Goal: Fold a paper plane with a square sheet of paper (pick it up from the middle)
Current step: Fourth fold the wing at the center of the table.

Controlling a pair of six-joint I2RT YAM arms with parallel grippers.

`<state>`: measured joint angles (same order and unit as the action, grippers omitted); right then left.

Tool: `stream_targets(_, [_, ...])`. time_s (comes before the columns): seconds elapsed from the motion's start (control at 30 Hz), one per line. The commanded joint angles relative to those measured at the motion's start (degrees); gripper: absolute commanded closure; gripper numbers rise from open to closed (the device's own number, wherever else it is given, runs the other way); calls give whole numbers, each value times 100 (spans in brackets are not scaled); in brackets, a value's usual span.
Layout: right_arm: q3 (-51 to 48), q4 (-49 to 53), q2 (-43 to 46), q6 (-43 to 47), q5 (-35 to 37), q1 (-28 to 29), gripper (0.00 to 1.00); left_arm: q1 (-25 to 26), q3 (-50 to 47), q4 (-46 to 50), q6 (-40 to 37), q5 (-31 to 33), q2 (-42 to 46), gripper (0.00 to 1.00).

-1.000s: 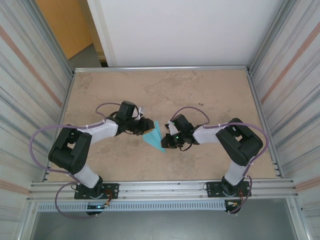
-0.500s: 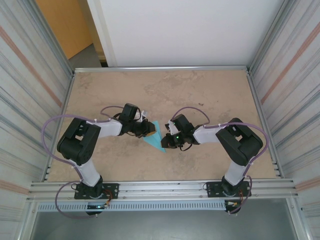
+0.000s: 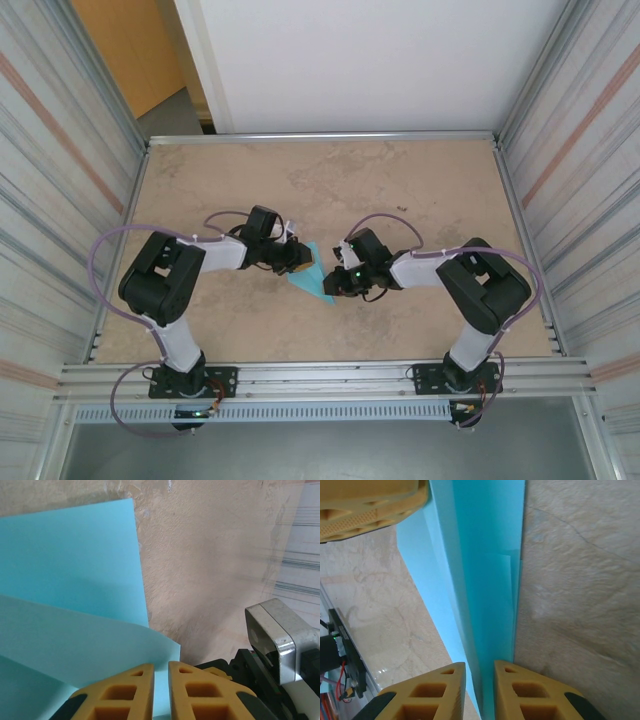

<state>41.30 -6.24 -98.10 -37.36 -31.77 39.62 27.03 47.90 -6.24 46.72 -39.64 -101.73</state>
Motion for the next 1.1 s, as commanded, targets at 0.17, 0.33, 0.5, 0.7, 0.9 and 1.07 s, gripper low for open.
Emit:
stream_targets(0.17, [-162,250,264,-131,-95,-39,78,41,175,35,-75,-167,-128,85])
stream_targets(0.33, [-218,337,414,-121,-67,-42,78,40,193,57,-115,-189,-135,85])
stream_targets(0.5, [-245,413,510,-104,-14,-52,77,48,194,70,-110,-198,-144,85])
stream_targets(0.7, [-253,432,494,-80,12,-59,80,66,214,88,-121,-202,-162,85])
stream_targets(0.9, [-266,378,330,-78,-71,-51,86,79,228,96,-126,-203,-178,85])
stream_targets(1.07, [-249,339,183,-87,-111,-55,87,92,279,114,-145,-211,-216,85])
